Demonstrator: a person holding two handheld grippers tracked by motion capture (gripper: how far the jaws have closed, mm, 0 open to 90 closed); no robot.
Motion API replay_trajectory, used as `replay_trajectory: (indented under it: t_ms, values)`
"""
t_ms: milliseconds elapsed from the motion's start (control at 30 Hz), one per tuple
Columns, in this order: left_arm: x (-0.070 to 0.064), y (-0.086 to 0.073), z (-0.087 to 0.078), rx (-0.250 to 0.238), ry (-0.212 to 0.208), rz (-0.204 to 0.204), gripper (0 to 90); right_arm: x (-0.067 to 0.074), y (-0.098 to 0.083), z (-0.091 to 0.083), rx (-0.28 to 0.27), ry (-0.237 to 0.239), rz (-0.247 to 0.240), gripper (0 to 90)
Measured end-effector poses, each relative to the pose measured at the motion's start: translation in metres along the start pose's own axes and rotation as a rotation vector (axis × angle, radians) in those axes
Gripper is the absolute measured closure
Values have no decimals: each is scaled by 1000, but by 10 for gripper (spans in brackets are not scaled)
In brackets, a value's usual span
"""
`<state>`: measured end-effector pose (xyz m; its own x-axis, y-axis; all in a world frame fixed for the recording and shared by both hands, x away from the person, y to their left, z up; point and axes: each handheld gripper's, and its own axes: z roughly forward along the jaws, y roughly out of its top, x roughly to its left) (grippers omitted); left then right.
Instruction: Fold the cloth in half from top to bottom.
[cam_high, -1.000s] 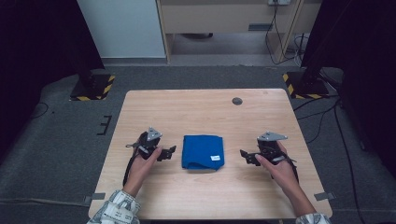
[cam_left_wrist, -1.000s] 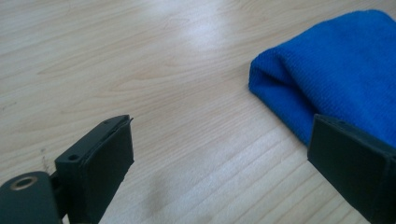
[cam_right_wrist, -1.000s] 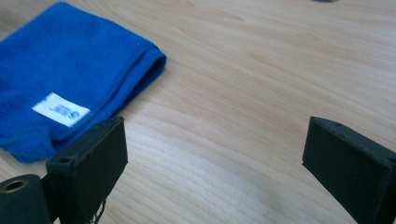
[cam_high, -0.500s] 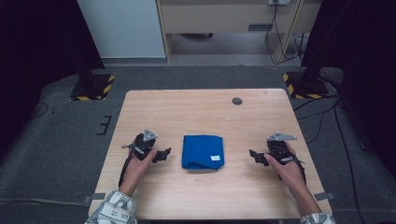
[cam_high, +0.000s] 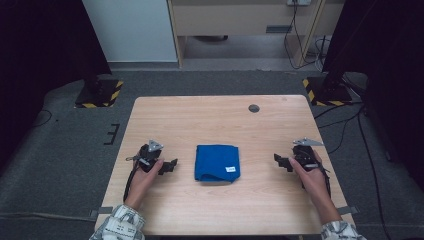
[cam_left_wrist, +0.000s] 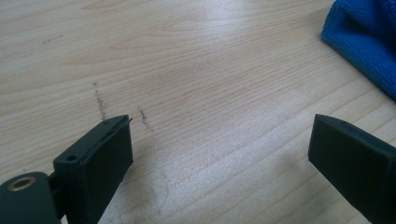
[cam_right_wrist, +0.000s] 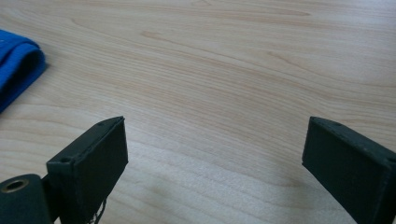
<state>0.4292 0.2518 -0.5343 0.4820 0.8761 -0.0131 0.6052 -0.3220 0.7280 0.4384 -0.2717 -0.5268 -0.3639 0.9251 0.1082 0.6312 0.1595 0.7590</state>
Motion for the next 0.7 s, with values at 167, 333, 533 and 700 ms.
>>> replay_trajectory:
  t_ms: [167, 333, 533, 700]
  values:
    - [1, -3, 0, 11, 3, -4, 57, -1, -1, 7, 22, -22, 5, 67]
    - [1, -3, 0, 24, 10, 2, 52, 1, -5, 13, 47, -47, -15, 61]
    - [0, -4, 0, 30, 19, 8, 42, 10, -5, 16, 77, -70, -88, 45]
    - [-1, -4, 0, 31, 20, 7, 36, 13, -6, 15, 79, -66, -82, 43]
